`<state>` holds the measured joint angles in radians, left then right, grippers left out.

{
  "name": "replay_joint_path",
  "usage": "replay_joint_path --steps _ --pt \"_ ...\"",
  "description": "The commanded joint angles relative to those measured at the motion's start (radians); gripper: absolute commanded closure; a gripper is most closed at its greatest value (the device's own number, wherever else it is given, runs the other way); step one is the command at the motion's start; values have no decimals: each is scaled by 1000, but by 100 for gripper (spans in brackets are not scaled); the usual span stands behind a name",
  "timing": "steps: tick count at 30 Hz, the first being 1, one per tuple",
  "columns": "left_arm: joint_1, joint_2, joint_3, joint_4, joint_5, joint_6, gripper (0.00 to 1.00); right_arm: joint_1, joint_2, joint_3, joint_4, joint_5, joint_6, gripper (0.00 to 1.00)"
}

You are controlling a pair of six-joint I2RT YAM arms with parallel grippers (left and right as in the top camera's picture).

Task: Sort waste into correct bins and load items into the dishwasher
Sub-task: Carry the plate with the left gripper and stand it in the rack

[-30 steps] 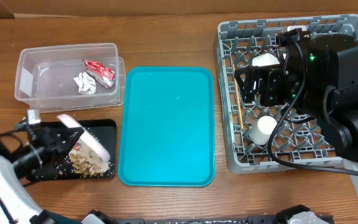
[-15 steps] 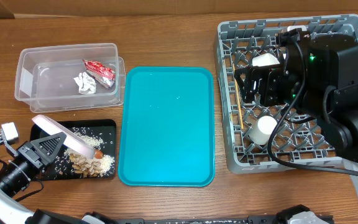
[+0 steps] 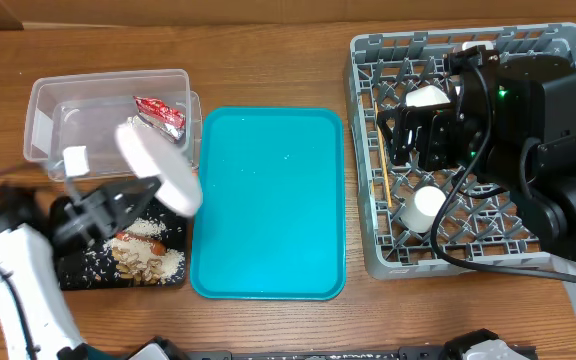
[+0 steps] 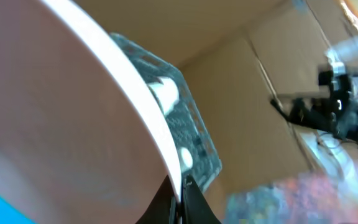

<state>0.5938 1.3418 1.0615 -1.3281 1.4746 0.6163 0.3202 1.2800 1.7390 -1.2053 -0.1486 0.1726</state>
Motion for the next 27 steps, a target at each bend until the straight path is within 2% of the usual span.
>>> replay_joint_path --steps 1,2,3,4,5,8,11,13,18,25,27 --pt "-141 -8 4 204 105 -329 96 -2 -12 2 2 10 3 0" --pt "-185 -7 4 320 104 -427 96 -2 -12 2 2 10 3 0" --pt "-245 -7 4 493 82 -576 96 -2 -12 2 2 10 3 0" --pt "-274 -7 4 589 52 -667 96 -2 -12 2 2 10 3 0" --pt "-326 -7 4 755 -32 -824 96 -2 -12 2 2 10 3 0" --pt "-463 -2 4 1151 -190 -1141 96 -2 -12 2 2 10 3 0" --pt "-600 30 4 1584 -283 -1390 96 -2 -12 2 2 10 3 0" --pt "-675 75 5 1785 -365 -1529 96 -2 -12 2 2 10 3 0" --pt "-824 256 24 2039 -445 -1693 96 -2 -12 2 2 10 3 0" --pt "-949 512 68 2323 -480 -1844 96 -2 -12 2 2 10 3 0" --pt "-975 555 75 2358 -480 -1857 96 -2 -12 2 2 10 3 0"
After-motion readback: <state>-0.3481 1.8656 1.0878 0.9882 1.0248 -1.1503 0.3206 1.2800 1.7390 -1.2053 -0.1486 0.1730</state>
